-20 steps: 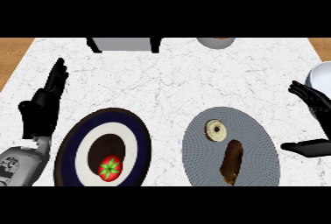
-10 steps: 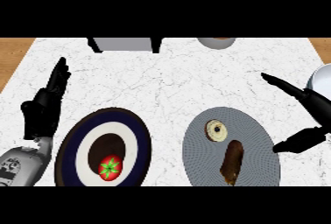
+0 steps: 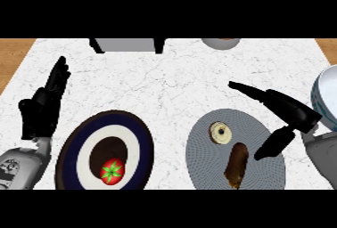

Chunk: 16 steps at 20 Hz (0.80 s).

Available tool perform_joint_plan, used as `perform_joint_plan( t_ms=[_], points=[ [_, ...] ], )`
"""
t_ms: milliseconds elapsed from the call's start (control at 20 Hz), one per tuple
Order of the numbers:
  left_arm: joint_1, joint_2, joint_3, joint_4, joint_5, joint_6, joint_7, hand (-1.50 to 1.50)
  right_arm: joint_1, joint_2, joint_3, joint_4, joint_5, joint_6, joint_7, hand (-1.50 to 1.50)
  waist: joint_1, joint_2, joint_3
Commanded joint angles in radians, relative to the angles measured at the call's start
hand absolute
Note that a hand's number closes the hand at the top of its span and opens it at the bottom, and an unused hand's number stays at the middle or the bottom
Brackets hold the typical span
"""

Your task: Pick the cupcake from the placemat and place it in the bowl

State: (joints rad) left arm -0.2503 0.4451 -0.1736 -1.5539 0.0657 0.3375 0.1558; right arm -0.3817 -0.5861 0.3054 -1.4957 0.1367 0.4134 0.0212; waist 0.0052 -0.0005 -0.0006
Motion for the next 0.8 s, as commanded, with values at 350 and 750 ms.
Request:
perform_joint_plan(
  t_ms=[350,750],
  points=[
    [0.047,-0.033,0.058,0.044,-0.031,-0.065,-0.095,0.00,-0.041,0.097,0.074,-0.003,0.146,0.119,0.246,-1.50,-0.005,0.000,0.000],
    [0.019,-0.077,0.079,-0.069,-0.111,-0.073,0.065,0.00,0.036,0.215,0.072,0.143,0.346,0.019,0.090,-1.50,-0.003,0.000,0.001]
  ],
)
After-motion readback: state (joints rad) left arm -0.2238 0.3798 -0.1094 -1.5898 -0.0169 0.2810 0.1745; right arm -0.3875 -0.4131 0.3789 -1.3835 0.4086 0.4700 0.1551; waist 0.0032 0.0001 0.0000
